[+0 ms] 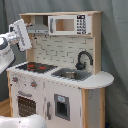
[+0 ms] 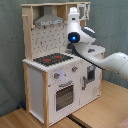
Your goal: Play with the kitchen
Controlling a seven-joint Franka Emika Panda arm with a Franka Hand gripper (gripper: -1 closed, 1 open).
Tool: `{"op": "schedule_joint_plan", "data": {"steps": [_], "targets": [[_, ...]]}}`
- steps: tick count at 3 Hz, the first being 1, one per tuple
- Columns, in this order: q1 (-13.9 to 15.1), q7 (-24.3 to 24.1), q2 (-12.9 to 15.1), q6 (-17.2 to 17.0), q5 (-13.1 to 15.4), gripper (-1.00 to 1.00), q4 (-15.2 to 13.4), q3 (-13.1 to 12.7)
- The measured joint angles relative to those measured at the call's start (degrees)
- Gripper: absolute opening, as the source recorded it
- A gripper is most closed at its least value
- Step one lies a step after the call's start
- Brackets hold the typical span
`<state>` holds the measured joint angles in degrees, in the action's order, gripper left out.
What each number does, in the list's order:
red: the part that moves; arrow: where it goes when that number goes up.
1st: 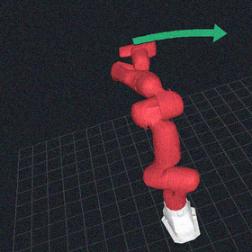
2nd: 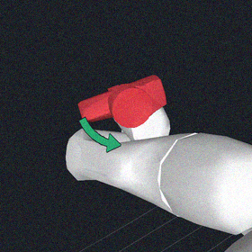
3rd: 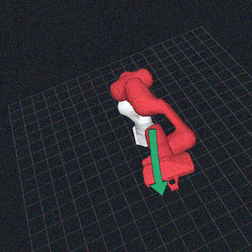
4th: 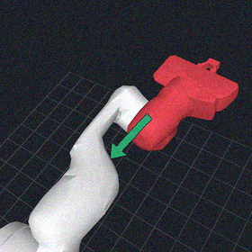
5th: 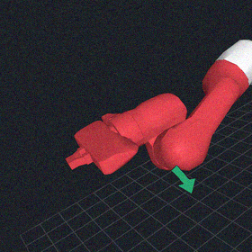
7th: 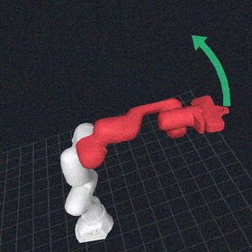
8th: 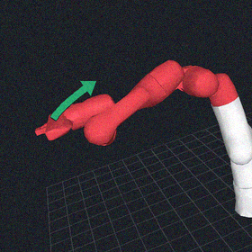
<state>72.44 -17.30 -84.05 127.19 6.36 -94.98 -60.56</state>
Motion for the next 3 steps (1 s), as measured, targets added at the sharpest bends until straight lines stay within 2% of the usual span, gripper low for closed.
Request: {"op": "schedule_joint_plan", "data": {"steps": [1, 2, 3], "targets": [[3.4, -0.5, 1.4, -2.4, -0.1, 1.00, 4.8, 0.0], [4.1, -0.5, 1.7, -2.8, -0.2, 1.00, 5.8, 0.0], [4.8, -0.5, 2.0, -3.2, -0.3, -1.00, 6.8, 0.0]]}}
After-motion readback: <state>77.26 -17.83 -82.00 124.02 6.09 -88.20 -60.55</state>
